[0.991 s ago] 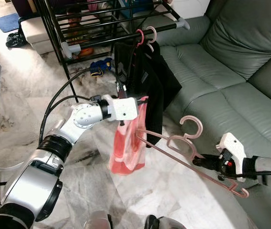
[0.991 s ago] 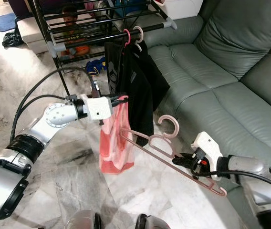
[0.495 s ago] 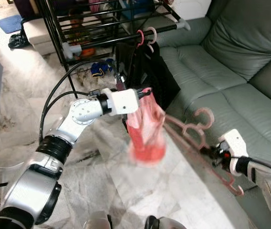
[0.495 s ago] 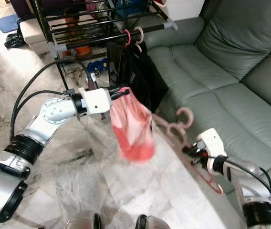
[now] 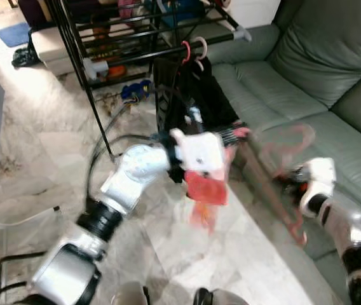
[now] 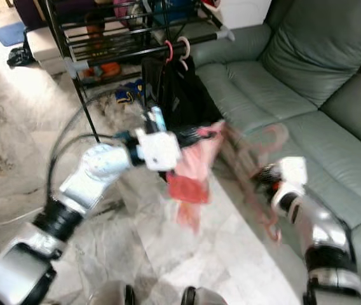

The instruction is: Hang hanger

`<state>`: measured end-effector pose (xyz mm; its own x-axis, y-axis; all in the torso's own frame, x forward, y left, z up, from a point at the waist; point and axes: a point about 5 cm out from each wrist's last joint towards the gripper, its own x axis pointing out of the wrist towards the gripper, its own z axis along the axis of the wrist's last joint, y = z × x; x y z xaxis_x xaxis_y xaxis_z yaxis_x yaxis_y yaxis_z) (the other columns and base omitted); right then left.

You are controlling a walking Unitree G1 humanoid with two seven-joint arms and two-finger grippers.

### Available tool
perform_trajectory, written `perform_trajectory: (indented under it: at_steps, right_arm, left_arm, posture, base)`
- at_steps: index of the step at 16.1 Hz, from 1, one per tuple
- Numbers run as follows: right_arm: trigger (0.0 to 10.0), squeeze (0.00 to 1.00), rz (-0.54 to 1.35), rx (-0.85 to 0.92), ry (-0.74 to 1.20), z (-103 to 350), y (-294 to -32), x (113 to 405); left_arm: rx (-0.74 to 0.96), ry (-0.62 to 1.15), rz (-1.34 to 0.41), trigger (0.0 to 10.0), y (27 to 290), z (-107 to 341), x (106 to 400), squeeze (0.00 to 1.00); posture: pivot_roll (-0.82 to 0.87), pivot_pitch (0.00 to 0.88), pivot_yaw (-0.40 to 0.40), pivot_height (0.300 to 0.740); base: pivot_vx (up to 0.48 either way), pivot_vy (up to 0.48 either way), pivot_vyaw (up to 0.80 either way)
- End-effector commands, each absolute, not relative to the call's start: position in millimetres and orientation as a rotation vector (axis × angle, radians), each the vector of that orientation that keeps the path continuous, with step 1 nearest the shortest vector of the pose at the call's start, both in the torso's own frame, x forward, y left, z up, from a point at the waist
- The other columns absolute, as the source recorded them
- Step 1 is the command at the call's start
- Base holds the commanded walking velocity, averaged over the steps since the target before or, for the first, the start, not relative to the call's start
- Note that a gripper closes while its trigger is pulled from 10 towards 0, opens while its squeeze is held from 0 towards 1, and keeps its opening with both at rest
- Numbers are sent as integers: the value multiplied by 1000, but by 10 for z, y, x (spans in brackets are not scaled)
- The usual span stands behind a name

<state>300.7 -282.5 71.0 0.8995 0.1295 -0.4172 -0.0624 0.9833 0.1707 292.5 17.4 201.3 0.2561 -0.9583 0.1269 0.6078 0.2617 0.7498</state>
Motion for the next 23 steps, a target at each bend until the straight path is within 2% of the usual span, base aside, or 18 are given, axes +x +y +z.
perform_trajectory:
  at_steps: [1, 4, 7, 8, 9, 11, 16, 18, 19, 21, 23]
  right_arm:
    - [10000, 0, -44, 233, 388, 768, -2939, 3055]
    - [10000, 0, -279, 452, 162, 1101, -3085, 3279]
    - [10000, 0, -295, 702, -75, 1543, -3045, 3484]
    - [10000, 0, -247, 839, -170, 1741, -2959, 3566]
    - [10000, 0, -203, 872, -197, 1825, -2891, 3601]
    - [10000, 0, 34, 929, -257, 2118, -2543, 3668]
    - [10000, 0, 371, 1038, -341, 2494, -2199, 3505]
    - [10000, 0, 526, 949, -283, 2470, -2078, 3367]
    - [10000, 0, 534, 754, -193, 2326, -2029, 3321]
    - [10000, 0, 506, 554, -54, 2062, -2137, 3204]
    - [10000, 0, 414, 323, 155, 1680, -2406, 3038]
  left_arm:
    - [624, -705, -1232, 10000, 98, 2084, 2804, 0]
    - [608, -640, -1344, 10000, 27, 1968, 2629, 0]
    - [622, -541, -1362, 10000, 68, 1766, 2599, 0]
    - [641, -514, -1359, 10000, 75, 1681, 2581, 0]
    - [645, -502, -1349, 10000, 78, 1655, 2584, 0]
    - [672, -491, -1271, 10000, 98, 1607, 2667, 0]
    - [735, -450, -1180, 10000, 175, 1495, 2796, 0]
    - [770, -439, -1136, 10000, 210, 1447, 2844, 0]
    - [801, -427, -1072, 10000, 269, 1456, 2931, 0]
    - [852, -399, -964, 10000, 457, 1522, 3131, 0]
    - [928, -371, -855, 10000, 717, 1624, 3358, 0]
  posture:
    - [-26, 39, -28, 740]
    - [-19, 40, -30, 740]
    - [-23, 42, -27, 740]
    - [-24, 43, -25, 740]
    - [-27, 43, -24, 740]
    - [-29, 45, -26, 740]
    - [-32, 45, -28, 740]
    - [-37, 45, -28, 740]
    - [-35, 44, -30, 740]
    - [-33, 45, -34, 740]
    - [-39, 45, -33, 740]
  base:
    - [0, 0, 0]
    - [0, 0, 0]
    - [0, 0, 0]
    - [0, 0, 0]
    - [0, 0, 0]
    - [0, 0, 0]
    - [0, 0, 0]
    - [0, 0, 0]
    - [0, 0, 0]
    - [0, 0, 0]
    - [0, 0, 0]
